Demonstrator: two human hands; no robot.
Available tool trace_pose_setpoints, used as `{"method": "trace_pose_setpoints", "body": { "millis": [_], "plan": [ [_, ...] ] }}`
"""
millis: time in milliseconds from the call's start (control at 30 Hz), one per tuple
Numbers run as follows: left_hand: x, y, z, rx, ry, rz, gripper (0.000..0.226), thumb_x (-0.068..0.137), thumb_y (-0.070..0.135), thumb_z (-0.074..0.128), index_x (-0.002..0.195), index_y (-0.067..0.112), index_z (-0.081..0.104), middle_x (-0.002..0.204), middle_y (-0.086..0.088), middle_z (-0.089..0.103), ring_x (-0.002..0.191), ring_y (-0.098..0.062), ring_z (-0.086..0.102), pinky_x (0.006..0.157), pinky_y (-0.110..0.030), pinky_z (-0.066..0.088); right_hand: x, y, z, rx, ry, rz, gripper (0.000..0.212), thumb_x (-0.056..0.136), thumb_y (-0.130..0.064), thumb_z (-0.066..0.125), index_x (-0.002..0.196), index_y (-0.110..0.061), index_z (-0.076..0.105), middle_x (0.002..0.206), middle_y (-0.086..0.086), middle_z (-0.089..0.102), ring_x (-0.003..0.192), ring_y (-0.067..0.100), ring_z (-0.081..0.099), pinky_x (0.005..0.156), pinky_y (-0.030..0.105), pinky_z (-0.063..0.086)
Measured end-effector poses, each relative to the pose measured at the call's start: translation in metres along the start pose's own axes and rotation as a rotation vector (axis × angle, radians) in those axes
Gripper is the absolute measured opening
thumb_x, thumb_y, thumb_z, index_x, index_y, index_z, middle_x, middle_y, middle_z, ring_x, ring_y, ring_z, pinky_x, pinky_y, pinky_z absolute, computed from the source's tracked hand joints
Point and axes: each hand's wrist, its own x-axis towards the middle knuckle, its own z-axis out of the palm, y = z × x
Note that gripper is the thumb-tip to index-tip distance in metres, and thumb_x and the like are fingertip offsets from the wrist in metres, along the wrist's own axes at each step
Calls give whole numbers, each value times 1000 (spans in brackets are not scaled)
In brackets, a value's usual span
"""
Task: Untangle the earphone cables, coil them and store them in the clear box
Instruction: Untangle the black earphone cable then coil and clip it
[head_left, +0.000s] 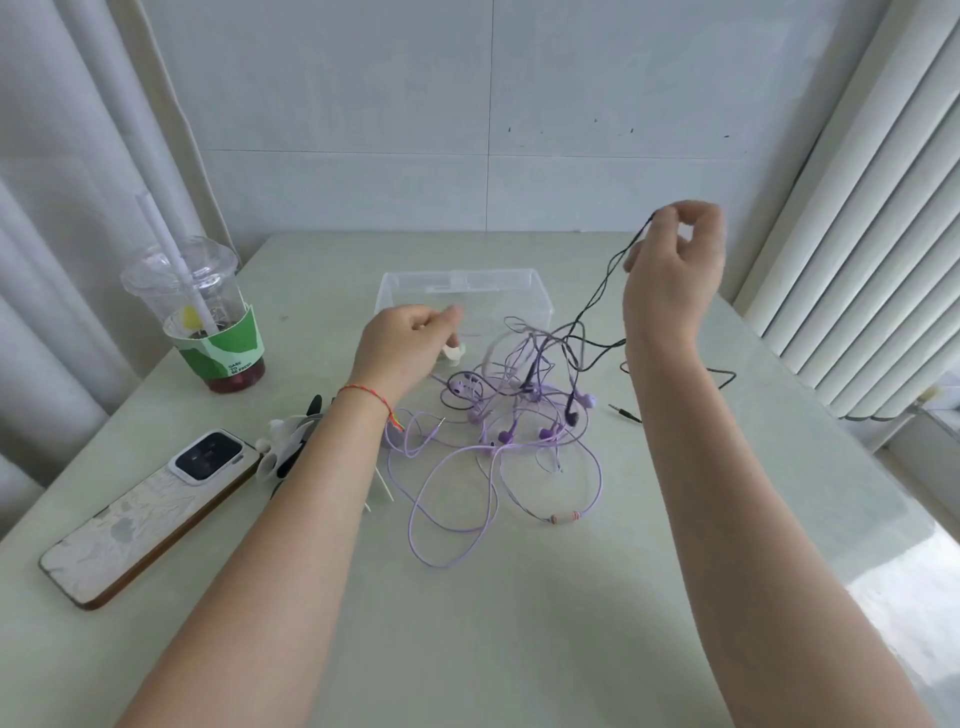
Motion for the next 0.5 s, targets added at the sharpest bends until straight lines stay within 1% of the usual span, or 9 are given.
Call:
{"method": "trace_pose_setpoints", "body": {
  "millis": [67, 133, 167, 233, 300, 333, 400, 433, 500],
  "plan": [
    [2, -2, 2, -35, 49, -9, 24, 85, 31, 63, 64, 22, 67, 59, 7, 58, 56, -9, 48, 58, -24, 37, -3, -1, 0, -34, -70, 39, 8, 96, -16, 41, 90, -16, 47, 59, 4, 55, 42, 6, 40, 44, 17, 33],
    [3, -2, 3, -96, 73, 10, 9, 78, 27, 65, 70, 28, 66, 74, 5, 65, 68, -12, 57, 64, -23, 42, -6, -2, 2, -50, -134, 72, 8, 94, -13, 42, 90, -15, 49, 64, 8, 61, 37, 2, 35, 41, 15, 30],
    [2, 0, 4, -116, 80, 38, 7, 76, 24, 64, 73, 31, 67, 80, 4, 67, 75, -12, 61, 68, -22, 44, -7, -2, 3, -54, -164, 85, 8, 93, -12, 43, 89, -15, 50, 64, 9, 62, 36, 2, 34, 40, 16, 30],
    [-2, 7, 5, -173, 66, 107, 18, 78, 15, 62, 80, 32, 68, 85, 9, 69, 84, -8, 63, 79, -22, 48, -9, -2, 6, -60, -238, 94, 10, 90, -12, 45, 84, -17, 51, 64, 8, 65, 38, 3, 36, 44, 19, 31],
    [-6, 16, 8, -273, -5, 166, 27, 80, 8, 62, 85, 33, 68, 90, 16, 69, 88, -2, 64, 89, -24, 50, -11, -3, 8, -62, -341, 91, 12, 87, -12, 45, 79, -19, 50, 64, 10, 68, 39, 3, 38, 46, 18, 29],
    [-9, 20, 11, -320, -60, 189, 28, 78, 9, 63, 90, 34, 67, 95, 16, 69, 93, -2, 64, 93, -27, 49, -13, -4, 9, -53, -403, 94, 13, 87, -11, 45, 78, -18, 49, 66, 12, 69, 39, 4, 37, 44, 16, 28],
    [-14, 26, 17, -395, -196, 221, 34, 75, 15, 64, 103, 34, 63, 108, 9, 68, 105, -8, 63, 98, -29, 47, -17, -9, 9, 2, -539, 119, 15, 90, -8, 44, 77, -14, 47, 70, 17, 70, 36, 7, 29, 39, 16, 25],
    [-16, 29, 19, -432, -263, 222, 37, 77, 14, 66, 110, 29, 61, 112, 3, 67, 107, -11, 62, 98, -28, 47, -19, -11, 9, 33, -602, 137, 16, 91, -7, 43, 77, -13, 45, 73, 20, 70, 36, 11, 25, 37, 18, 23],
    [-20, 31, 24, -487, -352, 195, 35, 84, 4, 67, 115, 17, 58, 109, -9, 67, 102, -15, 63, 92, -24, 50, -23, -15, 9, 68, -695, 160, 17, 92, -7, 41, 76, -14, 42, 78, 22, 71, 38, 15, 19, 39, 19, 18]
  ]
}}
